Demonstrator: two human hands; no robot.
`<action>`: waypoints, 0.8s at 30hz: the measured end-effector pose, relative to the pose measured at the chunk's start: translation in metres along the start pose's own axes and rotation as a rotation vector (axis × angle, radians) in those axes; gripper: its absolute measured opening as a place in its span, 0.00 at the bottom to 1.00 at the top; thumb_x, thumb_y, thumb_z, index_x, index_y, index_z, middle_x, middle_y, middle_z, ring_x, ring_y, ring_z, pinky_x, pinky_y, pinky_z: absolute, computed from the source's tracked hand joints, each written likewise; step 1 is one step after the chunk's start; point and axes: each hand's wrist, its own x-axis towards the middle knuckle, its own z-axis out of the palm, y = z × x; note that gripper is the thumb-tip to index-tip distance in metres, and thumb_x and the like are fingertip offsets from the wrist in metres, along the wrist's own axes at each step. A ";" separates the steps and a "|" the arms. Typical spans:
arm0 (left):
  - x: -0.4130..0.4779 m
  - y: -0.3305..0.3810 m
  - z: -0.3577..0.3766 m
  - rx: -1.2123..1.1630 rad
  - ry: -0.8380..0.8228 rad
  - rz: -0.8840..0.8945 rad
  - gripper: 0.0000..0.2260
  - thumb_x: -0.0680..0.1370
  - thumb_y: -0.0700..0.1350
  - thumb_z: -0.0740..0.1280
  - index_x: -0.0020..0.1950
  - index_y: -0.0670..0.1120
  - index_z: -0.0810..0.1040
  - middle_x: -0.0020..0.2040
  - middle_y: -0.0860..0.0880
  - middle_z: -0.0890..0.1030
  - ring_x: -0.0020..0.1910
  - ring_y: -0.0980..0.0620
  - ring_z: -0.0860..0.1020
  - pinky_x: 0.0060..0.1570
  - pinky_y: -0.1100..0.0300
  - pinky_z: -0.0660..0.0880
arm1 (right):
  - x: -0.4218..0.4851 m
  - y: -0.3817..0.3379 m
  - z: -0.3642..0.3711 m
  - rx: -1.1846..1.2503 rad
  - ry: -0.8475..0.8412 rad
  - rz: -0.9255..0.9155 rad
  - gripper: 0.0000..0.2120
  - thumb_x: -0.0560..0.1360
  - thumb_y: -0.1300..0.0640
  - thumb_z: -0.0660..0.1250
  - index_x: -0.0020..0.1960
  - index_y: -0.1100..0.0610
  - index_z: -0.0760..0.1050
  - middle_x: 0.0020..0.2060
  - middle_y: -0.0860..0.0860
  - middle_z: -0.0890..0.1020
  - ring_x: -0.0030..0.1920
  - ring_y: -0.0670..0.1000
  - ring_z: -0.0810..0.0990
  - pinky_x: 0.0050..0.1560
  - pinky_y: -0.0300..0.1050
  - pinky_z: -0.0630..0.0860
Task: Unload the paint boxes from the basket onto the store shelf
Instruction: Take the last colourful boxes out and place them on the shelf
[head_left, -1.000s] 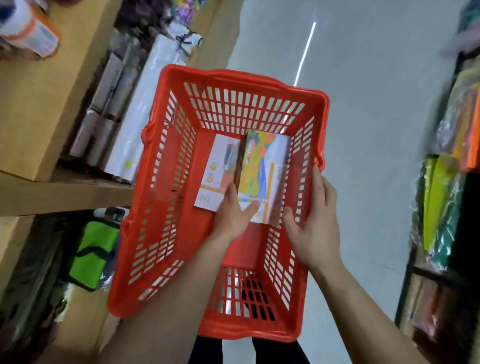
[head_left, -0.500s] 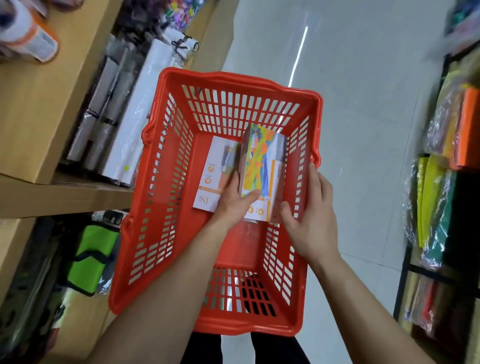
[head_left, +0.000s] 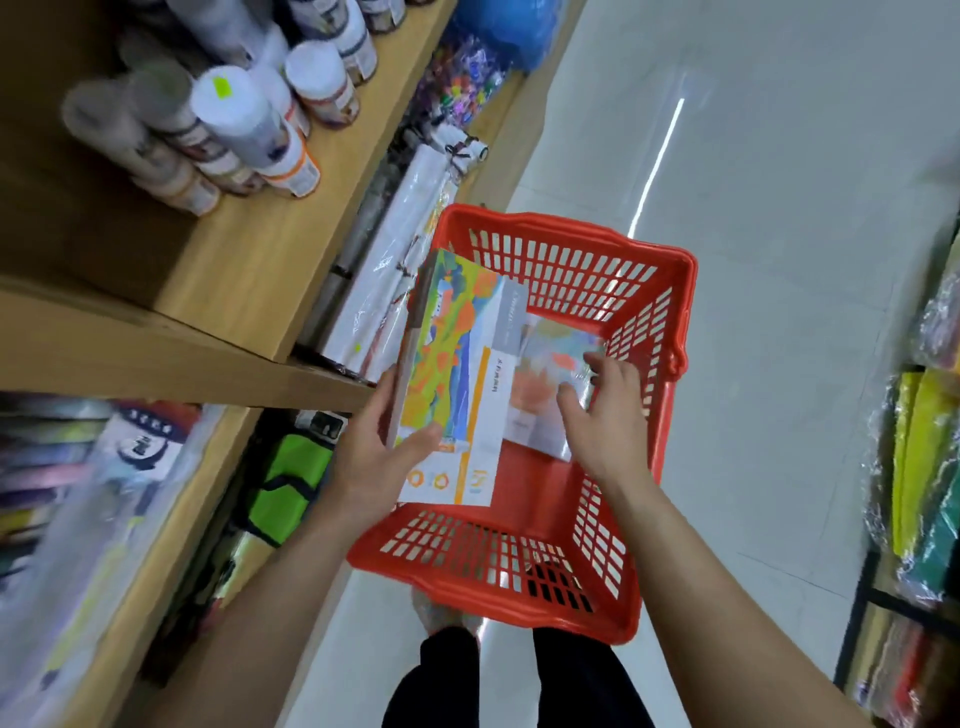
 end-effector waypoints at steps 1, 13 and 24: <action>-0.006 0.002 -0.009 -0.007 0.027 0.010 0.30 0.73 0.49 0.74 0.58 0.85 0.70 0.53 0.64 0.87 0.48 0.56 0.88 0.43 0.59 0.84 | 0.008 0.005 0.014 0.027 -0.068 0.072 0.23 0.77 0.53 0.66 0.70 0.61 0.72 0.66 0.59 0.74 0.66 0.58 0.75 0.68 0.53 0.71; -0.017 -0.026 -0.042 -0.010 0.125 -0.035 0.32 0.70 0.52 0.77 0.66 0.79 0.69 0.54 0.58 0.87 0.45 0.49 0.89 0.34 0.57 0.84 | 0.034 0.085 0.112 -0.177 -0.261 0.460 0.49 0.69 0.49 0.74 0.79 0.62 0.50 0.68 0.70 0.66 0.68 0.73 0.68 0.71 0.58 0.67; -0.016 -0.035 -0.036 -0.039 0.079 -0.081 0.33 0.66 0.57 0.78 0.67 0.75 0.71 0.56 0.54 0.87 0.48 0.46 0.89 0.37 0.53 0.85 | 0.053 0.077 0.109 0.171 -0.122 0.390 0.31 0.67 0.52 0.77 0.65 0.56 0.68 0.58 0.56 0.82 0.59 0.60 0.82 0.62 0.52 0.77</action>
